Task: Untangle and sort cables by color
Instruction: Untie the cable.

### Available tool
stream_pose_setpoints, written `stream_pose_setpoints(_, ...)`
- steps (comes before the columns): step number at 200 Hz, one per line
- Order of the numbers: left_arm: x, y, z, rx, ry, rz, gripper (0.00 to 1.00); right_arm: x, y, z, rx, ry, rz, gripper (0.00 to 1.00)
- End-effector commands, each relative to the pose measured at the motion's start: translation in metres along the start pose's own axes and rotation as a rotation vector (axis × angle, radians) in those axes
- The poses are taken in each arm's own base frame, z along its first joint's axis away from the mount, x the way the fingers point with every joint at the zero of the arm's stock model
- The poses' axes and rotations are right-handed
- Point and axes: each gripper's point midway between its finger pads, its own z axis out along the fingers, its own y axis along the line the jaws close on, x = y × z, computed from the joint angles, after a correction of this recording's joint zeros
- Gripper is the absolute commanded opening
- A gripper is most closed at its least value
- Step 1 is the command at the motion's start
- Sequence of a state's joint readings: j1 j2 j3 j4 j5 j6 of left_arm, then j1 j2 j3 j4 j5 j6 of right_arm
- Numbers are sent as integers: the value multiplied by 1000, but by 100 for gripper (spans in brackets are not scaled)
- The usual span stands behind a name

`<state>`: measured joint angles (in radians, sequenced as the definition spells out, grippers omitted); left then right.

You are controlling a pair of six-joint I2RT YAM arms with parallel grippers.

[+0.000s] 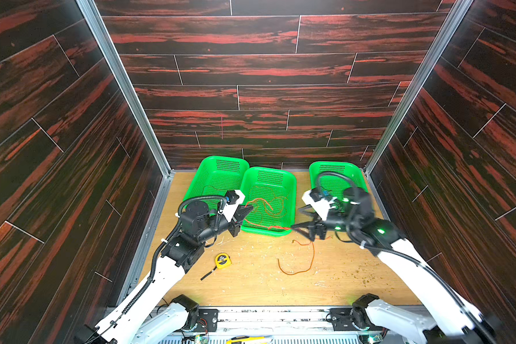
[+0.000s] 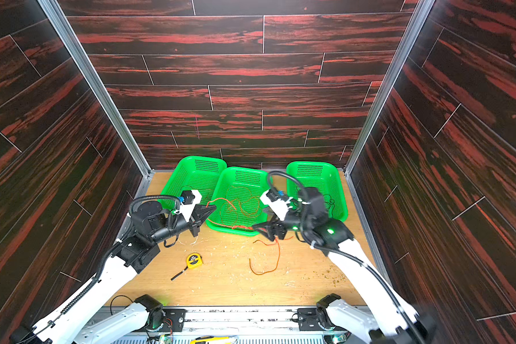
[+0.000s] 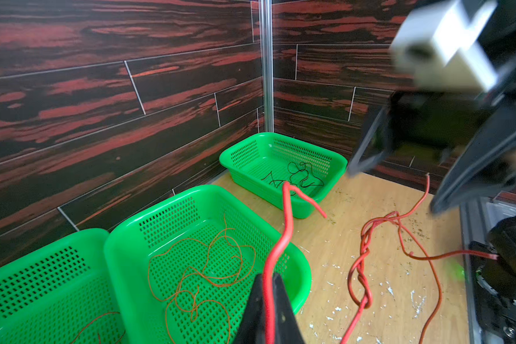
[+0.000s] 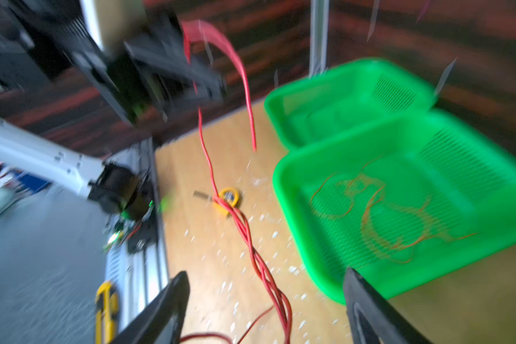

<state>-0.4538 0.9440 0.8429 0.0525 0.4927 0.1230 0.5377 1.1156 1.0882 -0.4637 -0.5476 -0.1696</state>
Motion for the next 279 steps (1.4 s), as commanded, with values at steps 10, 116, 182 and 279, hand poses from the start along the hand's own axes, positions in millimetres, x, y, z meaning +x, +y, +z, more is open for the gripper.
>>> stream_pose_setpoints(10,-27,-6,-1,40,-72,29,0,28,13,30,-105,96,23,82)
stream_pose_setpoints(116,-19,42,-12,-260,-124,-62,46,38,-6,49,-39,46,105,0)
stream_pose_setpoints(182,-2,34,-42,-320,-153,-62,87,40,-19,58,-49,75,287,0)
stream_pose_setpoints(279,37,-27,18,-73,-63,-6,46,23,1,62,-193,41,321,0)
